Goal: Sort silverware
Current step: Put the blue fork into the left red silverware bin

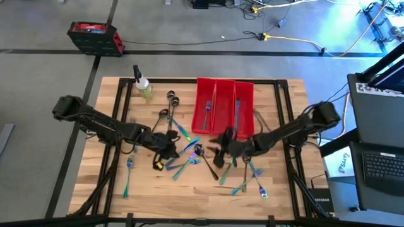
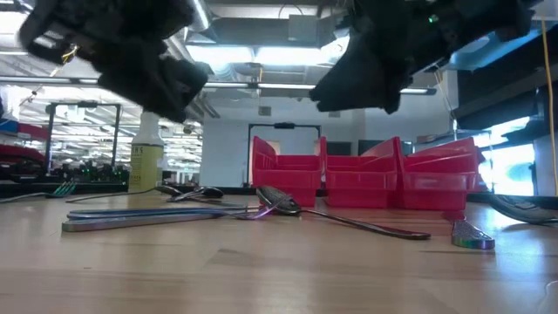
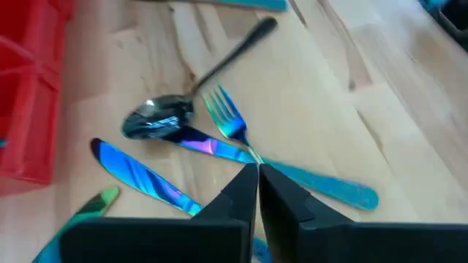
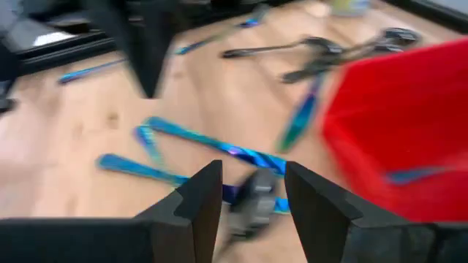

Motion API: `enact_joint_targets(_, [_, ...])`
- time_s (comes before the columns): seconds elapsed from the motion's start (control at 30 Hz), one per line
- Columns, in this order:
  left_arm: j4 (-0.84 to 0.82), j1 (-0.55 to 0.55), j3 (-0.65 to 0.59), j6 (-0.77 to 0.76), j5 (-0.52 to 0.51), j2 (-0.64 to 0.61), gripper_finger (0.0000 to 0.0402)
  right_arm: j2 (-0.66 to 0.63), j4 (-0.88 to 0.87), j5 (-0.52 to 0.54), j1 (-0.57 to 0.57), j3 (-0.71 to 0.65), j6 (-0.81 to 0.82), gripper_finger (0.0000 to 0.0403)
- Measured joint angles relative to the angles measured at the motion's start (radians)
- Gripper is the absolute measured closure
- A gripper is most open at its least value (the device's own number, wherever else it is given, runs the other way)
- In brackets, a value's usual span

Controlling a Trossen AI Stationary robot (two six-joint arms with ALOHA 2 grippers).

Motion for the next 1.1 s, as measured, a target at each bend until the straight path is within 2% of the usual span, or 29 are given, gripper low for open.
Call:
enact_joint_targets(0.13, [0.011, -0.03, -0.019, 0.011, -0.014, 0.0, 0.0401, 0.13, 0.012, 0.066, 0.057, 0.102, -0.044, 0.0285])
enact_joint_targets(0.23, [0.018, -0.046, -0.045, 0.006, -0.016, 0.0, 0.0402, 0.207, 0.004, 0.082, 0.069, 0.187, -0.112, 0.0315])
enact_joint_targets(0.3, [0.018, -0.067, -0.064, -0.002, -0.035, 0.0, 0.0401, 0.242, -0.028, 0.082, 0.062, 0.225, -0.093, 0.0342])
enact_joint_targets(0.4, [0.017, -0.112, -0.089, -0.011, -0.109, 0.002, 0.0401, 0.27, -0.061, -0.003, 0.03, 0.262, -0.054, 0.0388])
enact_joint_targets(0.5, [0.036, -0.164, -0.101, -0.027, -0.185, 0.002, 0.0401, 0.273, -0.06, -0.064, 0.023, 0.274, -0.045, 0.0396])
enact_joint_targets(0.57, [0.063, -0.197, -0.116, -0.052, -0.196, 0.002, 0.0401, 0.272, -0.056, -0.082, 0.028, 0.277, -0.047, 0.04])
enact_joint_targets(0.67, [0.103, -0.224, -0.15, -0.176, -0.199, 0.002, 0.0401, 0.273, -0.061, -0.129, 0.03, 0.277, -0.066, 0.0402])
enact_joint_targets(0.83, [0.102, -0.227, -0.161, -0.422, -0.165, 0.002, 0.0401, 0.284, -0.092, -0.093, 0.031, 0.277, -0.152, 0.0402])
enact_joint_targets(0.97, [0.129, -0.228, -0.161, -0.649, -0.152, 0.002, 0.0401, 0.29, -0.119, -0.153, -0.001, 0.277, -0.166, 0.0403])
enact_joint_targets(1.03, [0.129, -0.228, -0.161, -0.753, -0.109, 0.001, 0.0401, 0.298, -0.128, -0.16, -0.011, 0.277, -0.195, 0.0403])
enact_joint_targets(1.1, [0.129, -0.228, -0.161, -0.784, -0.049, 0.001, 0.0401, 0.3, -0.137, -0.174, -0.026, 0.275, -0.213, 0.0403])
